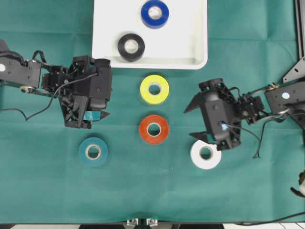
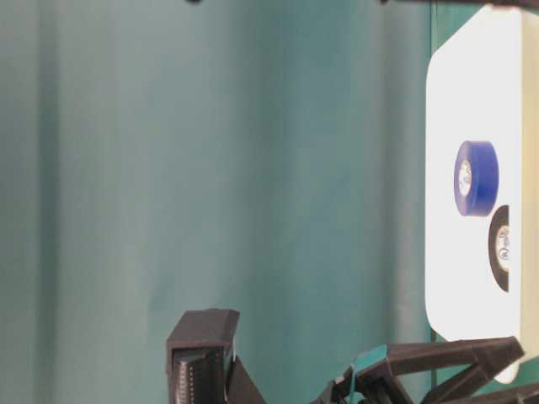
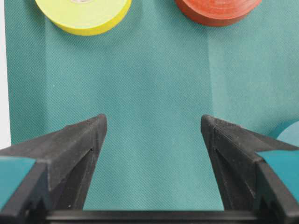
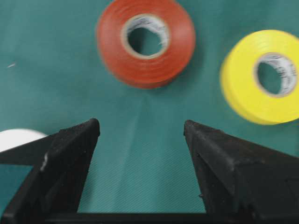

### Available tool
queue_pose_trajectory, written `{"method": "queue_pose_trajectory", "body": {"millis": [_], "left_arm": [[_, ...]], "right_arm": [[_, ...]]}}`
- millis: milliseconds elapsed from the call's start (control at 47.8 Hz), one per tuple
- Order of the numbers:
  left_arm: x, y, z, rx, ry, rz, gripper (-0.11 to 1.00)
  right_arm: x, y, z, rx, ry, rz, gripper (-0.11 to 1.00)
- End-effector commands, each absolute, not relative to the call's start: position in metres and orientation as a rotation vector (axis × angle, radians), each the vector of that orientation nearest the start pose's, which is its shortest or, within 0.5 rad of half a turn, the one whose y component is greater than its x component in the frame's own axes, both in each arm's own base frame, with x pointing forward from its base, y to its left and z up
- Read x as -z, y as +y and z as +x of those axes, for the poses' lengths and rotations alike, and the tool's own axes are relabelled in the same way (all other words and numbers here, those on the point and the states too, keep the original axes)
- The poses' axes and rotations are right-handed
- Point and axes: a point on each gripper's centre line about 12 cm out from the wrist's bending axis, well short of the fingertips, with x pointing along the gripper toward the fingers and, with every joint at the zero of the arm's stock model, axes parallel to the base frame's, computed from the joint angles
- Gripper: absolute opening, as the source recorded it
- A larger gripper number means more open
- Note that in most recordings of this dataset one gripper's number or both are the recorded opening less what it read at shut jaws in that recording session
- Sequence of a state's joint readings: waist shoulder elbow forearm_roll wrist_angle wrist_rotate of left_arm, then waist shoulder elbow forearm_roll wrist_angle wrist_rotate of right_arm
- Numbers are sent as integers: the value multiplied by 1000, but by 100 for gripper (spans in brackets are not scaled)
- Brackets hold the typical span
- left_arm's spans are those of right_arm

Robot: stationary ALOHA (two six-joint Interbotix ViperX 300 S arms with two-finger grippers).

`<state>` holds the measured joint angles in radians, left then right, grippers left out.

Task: Put the tape alternately from left to right into the white case.
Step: 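Move the right gripper to the white tape roll and grasp it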

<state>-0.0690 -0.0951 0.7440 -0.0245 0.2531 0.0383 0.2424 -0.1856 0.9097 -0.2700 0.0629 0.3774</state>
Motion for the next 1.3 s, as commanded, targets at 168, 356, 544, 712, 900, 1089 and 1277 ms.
{"method": "queue_pose_trajectory", "body": {"millis": [168,356,544,712,900,1089,1277], "left_arm": [[-166,-26,342,80,869,40,34],[-167,-26,343,80,867,40,34],[-167,-26,343,80,867,40,34],[-166,-27,342,82,871,41,34],[-166,-27,342,83,870,41,34],[-165,-27,342,83,872,41,34],[-164,-27,342,83,877,42,34]], "right_arm": [[-156,86,290,-198,778,47,81],[-152,94,282,-211,797,68,81],[-150,98,278,-210,821,80,81],[-150,103,276,-213,831,97,81],[-149,104,275,-205,837,120,81],[-142,104,274,-201,858,117,81],[-132,105,277,-187,894,122,81]]}}
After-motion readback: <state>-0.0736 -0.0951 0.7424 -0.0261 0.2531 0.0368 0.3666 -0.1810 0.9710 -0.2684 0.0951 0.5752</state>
